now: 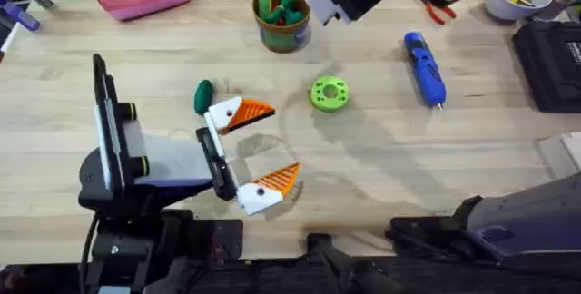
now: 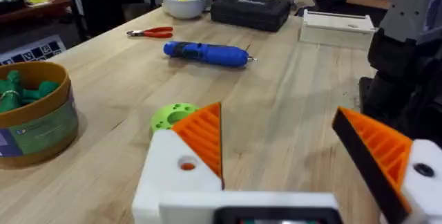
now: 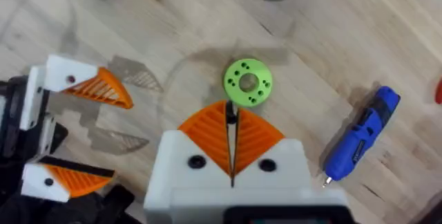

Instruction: Pick up the gripper from the table and insert it into the empty holder that is missing its gripper. Then pick up a screw, insert it into the mounting hole, and use the screwdriver to tighten it. Finally, clean up the table by picking up the vegetable and placing it into the bucket.

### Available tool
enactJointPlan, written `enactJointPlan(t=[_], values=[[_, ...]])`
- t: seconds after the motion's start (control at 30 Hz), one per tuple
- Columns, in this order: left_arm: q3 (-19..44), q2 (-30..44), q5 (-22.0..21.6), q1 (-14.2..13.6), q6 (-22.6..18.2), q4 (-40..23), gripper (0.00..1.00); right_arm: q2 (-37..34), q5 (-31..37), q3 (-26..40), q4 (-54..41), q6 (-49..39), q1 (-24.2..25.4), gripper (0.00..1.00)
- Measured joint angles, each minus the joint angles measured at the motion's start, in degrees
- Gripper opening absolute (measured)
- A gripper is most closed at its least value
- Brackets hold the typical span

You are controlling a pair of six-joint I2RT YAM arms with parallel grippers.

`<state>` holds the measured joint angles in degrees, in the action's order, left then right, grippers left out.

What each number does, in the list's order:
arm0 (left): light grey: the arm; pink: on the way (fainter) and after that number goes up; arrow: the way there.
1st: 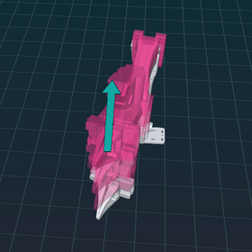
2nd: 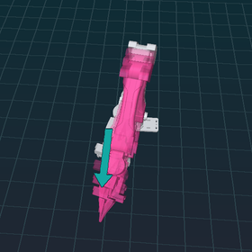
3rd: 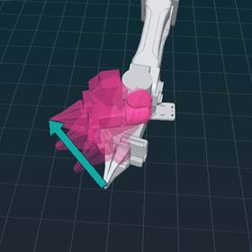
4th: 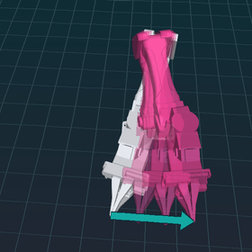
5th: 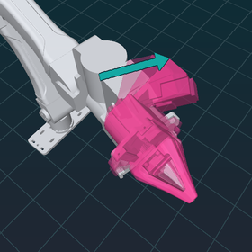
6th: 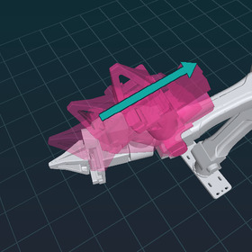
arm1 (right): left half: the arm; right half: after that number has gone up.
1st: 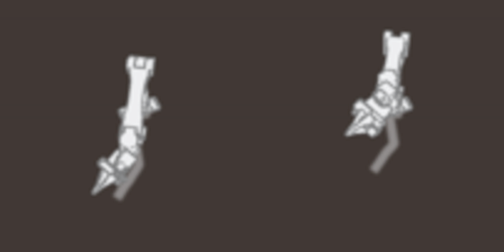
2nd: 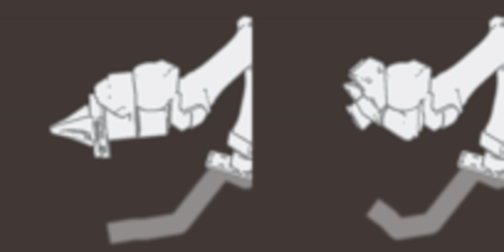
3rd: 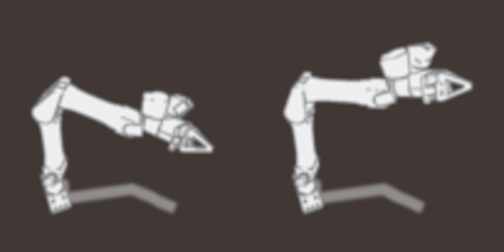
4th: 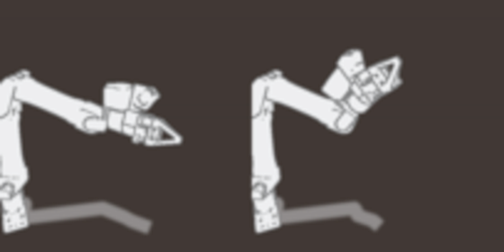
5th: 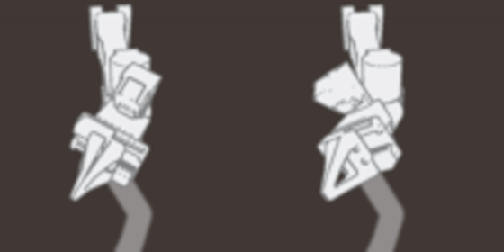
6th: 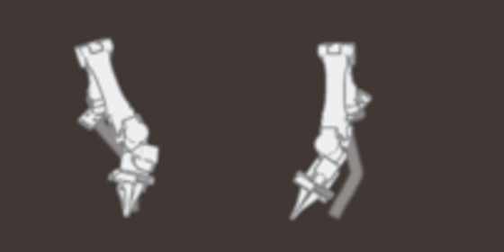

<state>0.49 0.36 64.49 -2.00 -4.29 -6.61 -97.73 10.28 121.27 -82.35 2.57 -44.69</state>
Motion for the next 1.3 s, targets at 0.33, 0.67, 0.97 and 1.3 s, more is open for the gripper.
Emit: enactJointPlan(t=[0.33,0.67,0.97,1.3], values=[[0.0,0.0,0.0,0.0,0.0,0.0,0.986,0.0,0.0,0.1,0.2,-4.7,-5.0,0.003],[0.0,0.0,0.0,0.0,0.0,0.0,0.987,-0.2,-0.3,0.2,2.2,-9.5,-8.9,0.003],[0.0,0.0,0.0,0.0,0.0,0.0,0.987,-2.0,-4.1,0.2,3.7,-15.8,-10.9,0.003],[0.0,0.0,0.0,0.0,0.0,0.0,0.986,-2.3,-6.3,0.2,5.0,-23.9,-13.0,0.003]])
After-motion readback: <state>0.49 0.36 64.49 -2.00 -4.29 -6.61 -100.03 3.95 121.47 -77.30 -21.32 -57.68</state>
